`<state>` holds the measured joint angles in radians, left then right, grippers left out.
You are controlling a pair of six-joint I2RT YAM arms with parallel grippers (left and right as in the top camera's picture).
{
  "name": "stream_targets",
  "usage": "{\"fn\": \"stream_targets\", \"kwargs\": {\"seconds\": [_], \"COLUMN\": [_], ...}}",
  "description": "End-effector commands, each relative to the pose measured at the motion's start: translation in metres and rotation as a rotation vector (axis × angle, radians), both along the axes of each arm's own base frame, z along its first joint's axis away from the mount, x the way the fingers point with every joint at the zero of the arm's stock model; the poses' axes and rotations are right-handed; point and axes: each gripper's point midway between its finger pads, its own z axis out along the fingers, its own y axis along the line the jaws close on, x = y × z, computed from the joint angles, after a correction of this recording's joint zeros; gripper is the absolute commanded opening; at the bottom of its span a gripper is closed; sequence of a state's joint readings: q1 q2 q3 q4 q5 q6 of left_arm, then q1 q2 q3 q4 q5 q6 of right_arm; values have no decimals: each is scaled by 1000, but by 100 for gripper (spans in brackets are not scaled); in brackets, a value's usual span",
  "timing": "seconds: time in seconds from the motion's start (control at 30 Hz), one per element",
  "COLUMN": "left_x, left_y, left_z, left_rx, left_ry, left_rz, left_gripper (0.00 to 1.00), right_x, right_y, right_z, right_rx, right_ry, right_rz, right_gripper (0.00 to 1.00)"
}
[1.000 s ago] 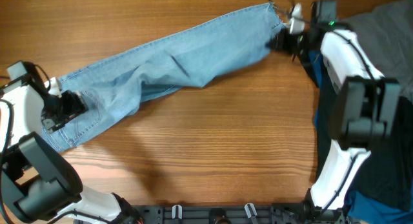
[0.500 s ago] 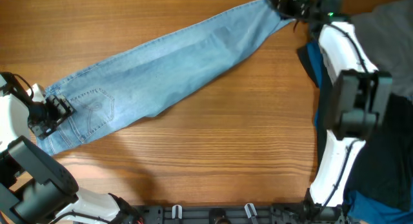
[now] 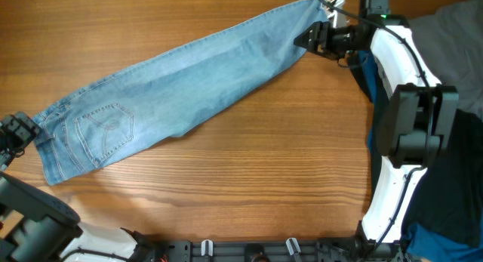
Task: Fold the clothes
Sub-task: 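Hold the jeans stretched between left and right grippers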
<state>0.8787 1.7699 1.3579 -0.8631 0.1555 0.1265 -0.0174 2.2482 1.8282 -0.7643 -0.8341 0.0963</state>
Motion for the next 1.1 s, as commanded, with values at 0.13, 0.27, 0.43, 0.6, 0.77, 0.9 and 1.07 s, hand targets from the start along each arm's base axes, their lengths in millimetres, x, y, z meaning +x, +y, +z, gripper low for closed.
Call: {"fn": "stream_targets", "kwargs": {"seconds": [0.13, 0.27, 0.43, 0.6, 0.77, 0.9, 1.07], "left_x": [35, 55, 71, 63, 49, 39, 38], "left_y": [-16, -2, 22, 36, 28, 20, 20], "left_z": [-67, -27, 41, -1, -14, -20, -20], "left_rx": [-153, -133, -35, -66, -107, -143, -143], "left_ry": [-89, -225, -383, -278, -204, -153, -149], "left_rz": [-269, -227, -202, -92, -76, -63, -62], "left_gripper": [61, 4, 4, 4, 4, 4, 4], "right_x": [-35, -43, -39, -41, 18, 69, 102], "right_y": [50, 63, 54, 49, -9, -53, -54], "right_z": [-10, -22, -36, -57, -55, -32, -54], "right_rx": [-146, -253, -337, -363, -443, -408, -394], "right_ry": [3, 14, 14, 37, -55, -239, -354], "right_rz": [173, 195, 177, 173, -103, -240, -266], "right_gripper": [74, 76, 76, 77, 75, 72, 72]}}
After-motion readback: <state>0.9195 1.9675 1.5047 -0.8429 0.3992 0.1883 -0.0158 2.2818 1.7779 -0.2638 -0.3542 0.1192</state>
